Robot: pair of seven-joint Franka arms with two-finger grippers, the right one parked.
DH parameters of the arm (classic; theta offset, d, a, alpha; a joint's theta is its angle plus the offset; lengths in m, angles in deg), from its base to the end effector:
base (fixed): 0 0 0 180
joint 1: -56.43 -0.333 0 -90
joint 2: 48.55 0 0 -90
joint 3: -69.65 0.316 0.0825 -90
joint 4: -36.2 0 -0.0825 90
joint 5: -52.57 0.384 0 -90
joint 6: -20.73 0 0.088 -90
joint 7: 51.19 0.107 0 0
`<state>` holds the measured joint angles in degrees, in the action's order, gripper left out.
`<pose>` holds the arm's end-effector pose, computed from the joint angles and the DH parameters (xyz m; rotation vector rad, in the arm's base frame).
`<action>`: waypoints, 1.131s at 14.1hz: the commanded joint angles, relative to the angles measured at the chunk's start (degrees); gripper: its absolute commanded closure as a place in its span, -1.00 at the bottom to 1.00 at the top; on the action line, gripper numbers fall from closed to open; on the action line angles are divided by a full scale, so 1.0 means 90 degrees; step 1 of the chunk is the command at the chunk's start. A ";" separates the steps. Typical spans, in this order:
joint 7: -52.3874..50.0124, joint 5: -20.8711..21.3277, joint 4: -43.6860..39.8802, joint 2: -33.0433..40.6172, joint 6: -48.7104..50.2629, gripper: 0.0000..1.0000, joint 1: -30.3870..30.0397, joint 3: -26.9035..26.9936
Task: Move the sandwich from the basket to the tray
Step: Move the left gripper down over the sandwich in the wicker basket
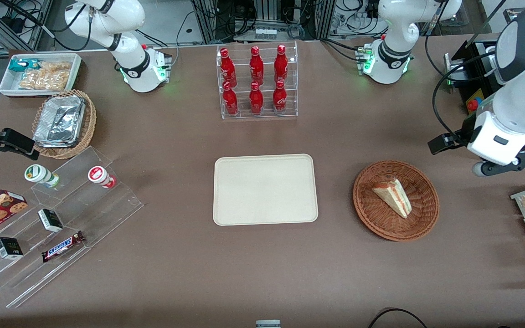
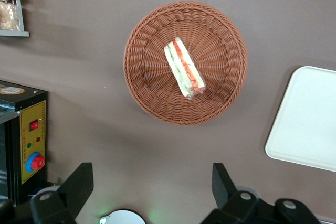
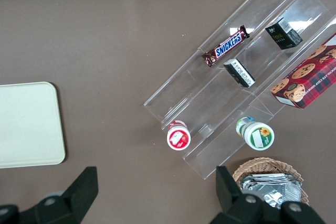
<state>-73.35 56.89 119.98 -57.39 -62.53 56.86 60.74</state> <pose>0.5812 -0.0797 0.5787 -3.0211 -0.3435 0.2156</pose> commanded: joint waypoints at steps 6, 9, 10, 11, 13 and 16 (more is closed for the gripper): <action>-0.0048 -0.0002 -0.0121 -0.0033 0.0111 -1.00 -0.0057 -0.0026; -0.0058 -0.0001 -0.0120 -0.0365 0.0140 -1.00 -0.0155 -0.0017; -0.0077 -0.0001 -0.0101 -0.0413 0.0130 -1.00 -0.0184 -0.0017; -0.0077 -0.0001 -0.0100 -0.0627 0.0130 -1.00 -0.0184 -0.0026; -0.0087 -0.0011 -0.0100 -0.1143 -0.0016 -1.00 -0.0184 -0.0017; -0.0077 -0.0030 0.0191 -0.1702 -0.1028 -1.00 -0.0204 -0.0026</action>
<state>-73.42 56.88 120.92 -69.90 -67.97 55.29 60.83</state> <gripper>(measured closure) 0.000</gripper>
